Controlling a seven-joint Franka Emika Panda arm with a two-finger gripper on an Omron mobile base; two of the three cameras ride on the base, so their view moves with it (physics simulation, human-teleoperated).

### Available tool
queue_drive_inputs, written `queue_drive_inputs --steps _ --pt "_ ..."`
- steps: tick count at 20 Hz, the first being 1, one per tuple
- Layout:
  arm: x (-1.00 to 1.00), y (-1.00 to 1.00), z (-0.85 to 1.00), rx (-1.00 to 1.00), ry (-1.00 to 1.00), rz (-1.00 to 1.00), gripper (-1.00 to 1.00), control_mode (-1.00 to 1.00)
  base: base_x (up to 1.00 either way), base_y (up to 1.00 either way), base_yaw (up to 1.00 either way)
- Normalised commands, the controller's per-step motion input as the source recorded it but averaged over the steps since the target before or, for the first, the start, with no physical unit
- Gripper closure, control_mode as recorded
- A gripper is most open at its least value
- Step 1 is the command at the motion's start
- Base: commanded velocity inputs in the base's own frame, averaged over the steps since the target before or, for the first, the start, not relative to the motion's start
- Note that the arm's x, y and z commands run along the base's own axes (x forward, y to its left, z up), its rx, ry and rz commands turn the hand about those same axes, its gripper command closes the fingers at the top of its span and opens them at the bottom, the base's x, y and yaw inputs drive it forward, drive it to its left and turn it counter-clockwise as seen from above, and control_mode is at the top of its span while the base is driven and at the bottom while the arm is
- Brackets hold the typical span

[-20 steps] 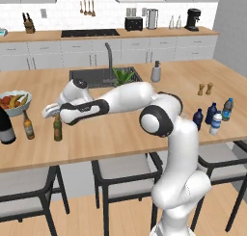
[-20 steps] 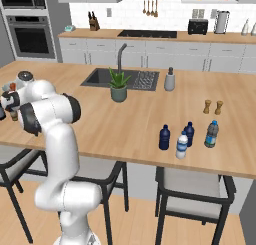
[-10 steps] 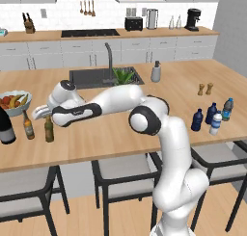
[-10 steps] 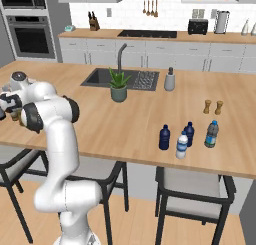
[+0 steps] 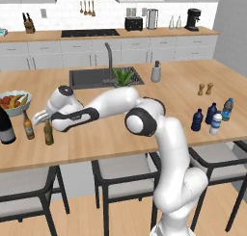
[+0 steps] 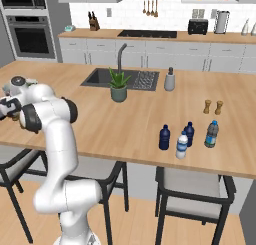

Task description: Move the plastic bottles in the middle to the plastics group, and the glass bottles in the middle to the glass group.

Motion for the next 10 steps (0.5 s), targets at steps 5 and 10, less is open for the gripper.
queue_drive_inputs --steps 5,10 --pt "0.00 0.00 -0.37 0.03 -0.13 0.04 1.00 -1.00 0.00 0.00 0.00" --pt "0.04 0.21 -0.18 0.02 -0.21 0.00 1.00 -1.00 0.00 0.00 0.00"
